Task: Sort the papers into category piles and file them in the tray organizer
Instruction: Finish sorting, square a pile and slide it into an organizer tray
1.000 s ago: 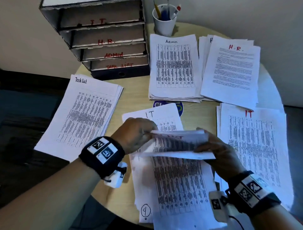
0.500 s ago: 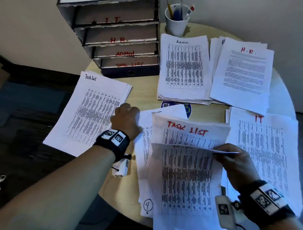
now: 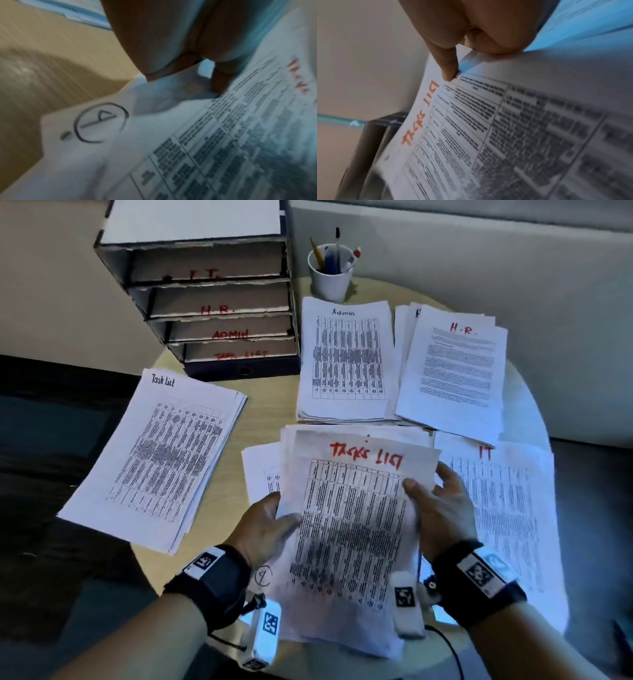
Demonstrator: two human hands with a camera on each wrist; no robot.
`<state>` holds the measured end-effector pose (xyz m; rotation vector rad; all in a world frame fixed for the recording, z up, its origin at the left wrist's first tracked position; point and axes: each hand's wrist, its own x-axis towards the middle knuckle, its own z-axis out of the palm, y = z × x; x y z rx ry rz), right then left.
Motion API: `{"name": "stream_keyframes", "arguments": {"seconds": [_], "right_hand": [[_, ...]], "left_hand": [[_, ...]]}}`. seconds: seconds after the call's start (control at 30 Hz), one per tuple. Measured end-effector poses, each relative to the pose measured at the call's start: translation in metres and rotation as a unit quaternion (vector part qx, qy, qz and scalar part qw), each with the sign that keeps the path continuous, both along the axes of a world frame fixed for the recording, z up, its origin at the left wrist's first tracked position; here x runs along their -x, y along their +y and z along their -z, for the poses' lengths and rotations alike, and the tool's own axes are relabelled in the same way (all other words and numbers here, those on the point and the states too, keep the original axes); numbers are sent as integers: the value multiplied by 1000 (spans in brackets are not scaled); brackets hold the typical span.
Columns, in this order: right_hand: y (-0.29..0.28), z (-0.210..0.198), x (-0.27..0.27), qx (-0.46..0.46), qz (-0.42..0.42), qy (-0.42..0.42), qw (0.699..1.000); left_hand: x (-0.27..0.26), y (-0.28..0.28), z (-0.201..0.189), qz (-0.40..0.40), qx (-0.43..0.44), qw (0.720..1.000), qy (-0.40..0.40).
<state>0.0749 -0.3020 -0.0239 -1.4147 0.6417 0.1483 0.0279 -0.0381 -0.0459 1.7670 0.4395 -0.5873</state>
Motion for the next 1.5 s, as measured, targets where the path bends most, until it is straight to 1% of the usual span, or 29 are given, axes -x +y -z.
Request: {"name": "stream_keyframes", "arguments": {"seconds": [0.07, 0.1, 0.13, 0.2, 0.23, 0.3, 0.33, 0.37, 0.4, 0.47, 0.53, 0.6, 0.67, 0.7, 0.73, 0.77, 0.8, 0.83, 0.87, 0.97, 1.0, 1.03, 1.1, 1.13, 1.17, 1.23, 1.3, 1.37, 1.5], "right_hand": [[0, -8, 2, 170, -21, -16, 985], [0, -18, 4, 270, -45, -66, 960], [0, -33, 8, 356, -82, -160, 917], [9, -76, 17, 476, -188, -350, 785], [19, -100, 23, 511, -246, -402, 719], [41, -139, 35, 575, -364, -398, 616], [50, -152, 39, 600, -418, -359, 579], [55, -161, 40, 616, -463, -314, 555], [55, -162, 37, 615, -491, -273, 553], [41, -158, 28, 599, -504, -221, 582], [19, -151, 21, 568, -479, -191, 641], [-7, -143, 19, 507, -434, -167, 726], [-29, -135, 20, 433, -367, -158, 808], [-35, -130, 20, 395, -337, -171, 838], [-40, -129, 21, 372, -311, -183, 855], [-42, -125, 22, 344, -292, -196, 871], [-40, -124, 24, 299, -281, -207, 888], [-38, -121, 24, 246, -272, -230, 902], [-32, -123, 26, 205, -269, -244, 909], [-13, -136, 31, 142, -219, -239, 935], [-12, -133, 33, 151, -253, -248, 923], [-12, -128, 31, 132, -246, -253, 926], [-4, -108, 26, 141, -138, -182, 963], [-1, -103, 28, 145, -142, -127, 971], [3, -101, 29, 156, -159, -115, 968], [4, -100, 31, 178, -148, -155, 960], [11, -108, 34, 145, -147, -202, 958], [18, -114, 36, 115, -158, -202, 960], [19, -106, 35, 140, -187, -166, 958]], "left_hand": [[0, 0, -21, 21, -93, 993, -72], [-2, 2, -31, 55, -170, 977, -118], [-5, 2, -47, 102, -249, 949, -165], [-10, -1, -80, 202, -402, 855, -258], [-10, -6, -97, 246, -434, 815, -294], [-7, -26, -131, 327, -440, 761, -347], [-6, -35, -143, 349, -433, 747, -365], [-5, -43, -157, 365, -426, 738, -375], [-6, -47, -163, 367, -426, 728, -392], [-7, -43, -173, 313, -450, 724, -419], [-8, -21, -172, 184, -497, 728, -434], [-3, 8, -164, 25, -520, 754, -401], [5, 27, -155, -100, -464, 811, -342], [9, 31, -147, -139, -391, 866, -277], [11, 27, -140, -160, -266, 932, -188], [13, 19, -135, -173, -102, 975, -93], [15, 13, -133, -177, 38, 983, -22], [14, 6, -130, -179, 119, 977, 2], [13, 3, -131, -166, 151, 974, -14], [4, -14, -141, -114, 75, 975, -177], [1, -18, -149, -114, 64, 970, -203], [0, -20, -151, -116, 58, 964, -232], [0, -21, -150, -101, 17, 954, -282], [1, -21, -146, -93, -3, 950, -297], [2, -18, -142, -95, -12, 947, -307], [2, -11, -133, -120, -14, 940, -320], [4, -6, -125, -139, -2, 936, -325], [5, -5, -119, -147, 12, 940, -308], [8, -11, -118, -155, 45, 947, -279]]}}
